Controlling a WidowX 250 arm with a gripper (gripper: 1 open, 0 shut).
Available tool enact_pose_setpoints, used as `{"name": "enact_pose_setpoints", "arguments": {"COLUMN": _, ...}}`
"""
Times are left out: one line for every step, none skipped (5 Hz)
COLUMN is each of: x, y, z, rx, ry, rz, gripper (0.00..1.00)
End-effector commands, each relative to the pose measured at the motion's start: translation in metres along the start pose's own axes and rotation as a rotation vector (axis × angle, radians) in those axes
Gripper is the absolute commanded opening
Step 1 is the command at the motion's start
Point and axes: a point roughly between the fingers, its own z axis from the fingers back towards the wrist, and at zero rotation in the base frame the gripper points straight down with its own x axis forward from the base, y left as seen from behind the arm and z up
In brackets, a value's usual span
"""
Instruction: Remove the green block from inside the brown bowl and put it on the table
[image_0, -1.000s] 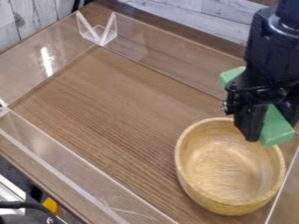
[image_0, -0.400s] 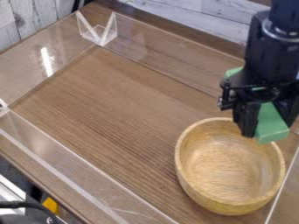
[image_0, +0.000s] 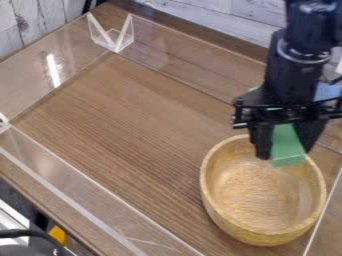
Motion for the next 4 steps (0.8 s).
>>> {"name": "enact_pose_setpoints", "arguments": {"x": 0.008, "y": 0.005, "z": 0.015, "rx": -0.021, "ry": -0.013, "rz": -0.082, "gripper": 0.00}}
{"name": "enact_pose_setpoints", "arguments": {"x": 0.010, "y": 0.010, "z": 0.021, "rx": -0.008, "ry": -0.004, "rz": -0.170, "gripper": 0.00}}
{"name": "enact_pose_setpoints", "arguments": {"x": 0.014, "y": 0.016, "z": 0.035, "rx": 0.014, "ry": 0.012, "rz": -0.313, "gripper": 0.00}}
{"name": "enact_pose_setpoints", "arguments": {"x": 0.022, "y": 0.027, "z": 0.056, "rx": 0.031, "ry": 0.019, "rz": -0.492, "gripper": 0.00}}
